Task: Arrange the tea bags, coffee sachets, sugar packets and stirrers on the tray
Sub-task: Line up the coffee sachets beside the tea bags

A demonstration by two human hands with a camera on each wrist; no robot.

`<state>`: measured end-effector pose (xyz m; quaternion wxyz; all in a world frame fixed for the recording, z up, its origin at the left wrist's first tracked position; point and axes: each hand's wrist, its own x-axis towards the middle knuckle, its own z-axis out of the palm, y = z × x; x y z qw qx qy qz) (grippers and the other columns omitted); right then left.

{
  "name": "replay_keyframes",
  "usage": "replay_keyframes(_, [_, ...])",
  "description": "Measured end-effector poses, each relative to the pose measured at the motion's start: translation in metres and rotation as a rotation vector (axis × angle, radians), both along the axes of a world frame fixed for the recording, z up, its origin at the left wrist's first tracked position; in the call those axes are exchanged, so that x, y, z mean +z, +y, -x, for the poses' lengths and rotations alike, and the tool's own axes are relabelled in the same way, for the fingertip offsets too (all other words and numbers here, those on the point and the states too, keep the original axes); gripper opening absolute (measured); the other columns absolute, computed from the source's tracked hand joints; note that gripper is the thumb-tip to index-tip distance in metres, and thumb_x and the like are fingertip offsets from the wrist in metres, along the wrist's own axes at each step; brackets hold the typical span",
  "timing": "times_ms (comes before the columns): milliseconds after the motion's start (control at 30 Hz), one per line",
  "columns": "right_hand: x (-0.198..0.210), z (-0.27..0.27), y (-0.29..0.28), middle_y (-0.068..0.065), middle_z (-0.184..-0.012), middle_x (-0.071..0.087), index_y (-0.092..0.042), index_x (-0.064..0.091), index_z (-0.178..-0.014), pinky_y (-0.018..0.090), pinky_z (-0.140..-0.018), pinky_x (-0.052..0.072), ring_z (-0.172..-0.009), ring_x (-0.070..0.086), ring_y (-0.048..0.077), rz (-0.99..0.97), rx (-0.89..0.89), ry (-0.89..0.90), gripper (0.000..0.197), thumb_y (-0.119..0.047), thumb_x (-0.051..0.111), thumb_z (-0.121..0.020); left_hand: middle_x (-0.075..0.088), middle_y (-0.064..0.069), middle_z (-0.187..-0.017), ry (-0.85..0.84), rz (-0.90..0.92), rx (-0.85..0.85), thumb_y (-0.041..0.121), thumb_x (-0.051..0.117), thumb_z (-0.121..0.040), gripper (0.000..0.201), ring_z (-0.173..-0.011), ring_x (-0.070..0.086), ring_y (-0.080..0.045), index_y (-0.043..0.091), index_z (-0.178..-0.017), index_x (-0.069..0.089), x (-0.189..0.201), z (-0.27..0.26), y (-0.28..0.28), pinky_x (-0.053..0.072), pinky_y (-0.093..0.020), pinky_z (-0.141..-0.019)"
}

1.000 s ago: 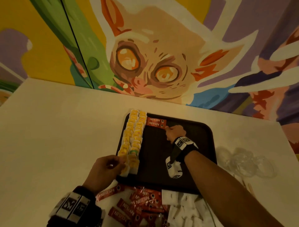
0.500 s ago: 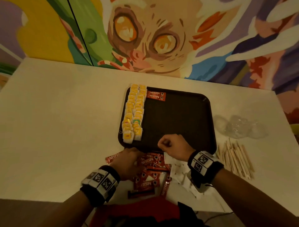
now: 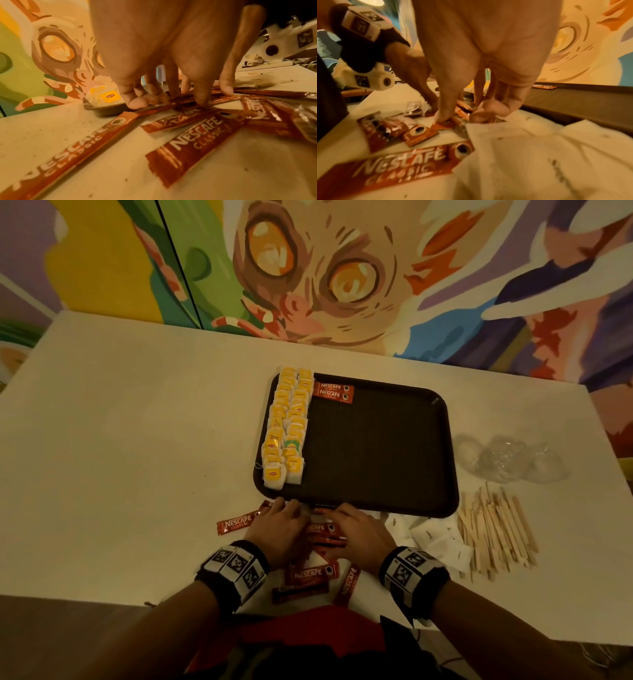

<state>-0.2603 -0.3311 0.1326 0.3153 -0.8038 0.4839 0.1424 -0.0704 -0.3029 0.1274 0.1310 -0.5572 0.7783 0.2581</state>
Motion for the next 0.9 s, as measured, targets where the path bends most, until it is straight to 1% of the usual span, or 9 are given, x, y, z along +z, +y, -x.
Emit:
replay_keyframes(133, [-0.004,-0.004,0.004,-0.005,-0.129,0.044,-0.025,0.051,-0.132,0.03,-0.092,0.044,-0.112,0.05,0.015,-0.007,0.009,-0.003,0.049,-0.045,0.063,-0.089,0.038,-0.002,-0.139,0.016,0.016,0.018,0.04,0.052,-0.094,0.043,-0.125,0.032,-0.024,0.026,-0.135,0.048,0.001,-0.005,0.004,0.037,-0.037,-0.102])
replay_keyframes(333, [-0.001,-0.004,0.001,-0.007,-0.122,0.051,-0.028,0.055,-0.129,0.029,-0.089,0.045,-0.109,0.054,0.014,0.035,-0.048,-0.084,0.039,-0.043,0.059,-0.093,0.042,0.001,-0.138,0.053,0.04,0.053,0.034,0.05,-0.096,0.041,-0.124,0.034,-0.022,0.026,-0.136,0.047,0.004,-0.01,0.002,0.036,-0.033,-0.103])
replay_keyframes(433, [0.001,-0.004,-0.001,-0.008,-0.121,0.053,-0.032,0.054,-0.133,0.027,-0.088,0.044,-0.108,0.053,0.013,0.041,-0.068,-0.132,0.039,-0.045,0.053,-0.096,0.05,0.003,-0.136,0.211,-0.033,0.176,0.025,0.052,-0.095,0.039,-0.123,0.043,-0.02,0.025,-0.134,0.051,0.006,-0.012,-0.001,0.041,-0.037,-0.104])
replay_keyframes(500, [0.001,-0.003,-0.001,-0.008,-0.12,0.053,-0.031,0.054,-0.133,0.025,-0.088,0.043,-0.108,0.052,0.012,0.045,-0.072,-0.161,0.039,-0.045,0.052,-0.097,0.06,0.001,-0.125,0.363,-0.118,0.305,0.014,0.054,-0.093,0.032,-0.113,0.055,-0.017,0.021,-0.123,0.061,0.01,-0.014,-0.004,0.046,-0.036,-0.1])
replay_keyframes(567, [0.001,-0.004,-0.002,-0.008,-0.117,0.055,-0.029,0.058,-0.13,0.024,-0.086,0.042,-0.106,0.051,0.011,0.056,-0.078,-0.2,0.036,-0.044,0.051,-0.098,0.067,0.001,-0.111,0.479,-0.137,0.415,0.011,0.056,-0.092,0.024,-0.101,0.061,-0.012,0.02,-0.113,0.065,0.011,-0.017,-0.006,0.051,-0.031,-0.094])
replay_keyframes(667, [0.002,-0.007,-0.004,-0.006,-0.109,0.059,-0.024,0.064,-0.123,0.024,-0.084,0.038,-0.102,0.048,0.011,0.099,-0.063,-0.242,0.031,-0.037,0.045,-0.102,0.067,0.01,-0.097,0.599,-0.144,0.516,0.014,0.058,-0.093,0.018,-0.09,0.062,-0.002,0.029,-0.1,0.065,0.012,-0.022,-0.008,0.051,-0.019,-0.082])
replay_keyframes(767, [0.004,-0.012,-0.007,-0.005,-0.103,0.062,-0.022,0.067,-0.114,0.024,-0.082,0.04,-0.094,0.051,0.01,0.114,-0.159,-0.303,0.027,-0.035,0.047,-0.102,0.065,0.014,-0.097,0.689,-0.162,0.596,0.016,0.06,-0.093,0.017,-0.091,0.061,0.0,0.033,-0.097,0.063,0.013,-0.027,-0.011,0.049,-0.015,-0.079])
replay_keyframes(833, [0.007,-0.014,-0.011,-0.006,-0.094,0.063,-0.021,0.068,-0.107,0.025,-0.075,0.047,-0.083,0.057,0.006,0.101,-0.295,-0.392,0.022,-0.034,0.052,-0.1,0.063,0.013,-0.102,0.725,-0.153,0.663,0.016,0.064,-0.09,0.018,-0.095,0.061,-0.003,0.033,-0.098,0.063,0.014,-0.03,-0.011,0.051,-0.02,-0.082])
replay_keyframes(900, [0.014,-0.016,-0.015,-0.009,-0.079,0.061,-0.021,0.068,-0.097,0.017,-0.059,0.045,-0.065,0.058,0.0,0.031,-0.426,-0.496,0.015,-0.03,0.056,-0.098,0.064,0.011,-0.101,0.74,-0.134,0.732,0.017,0.07,-0.086,0.02,-0.093,0.062,-0.004,0.03,-0.1,0.063,0.014,-0.033,-0.011,0.051,-0.019,-0.077])
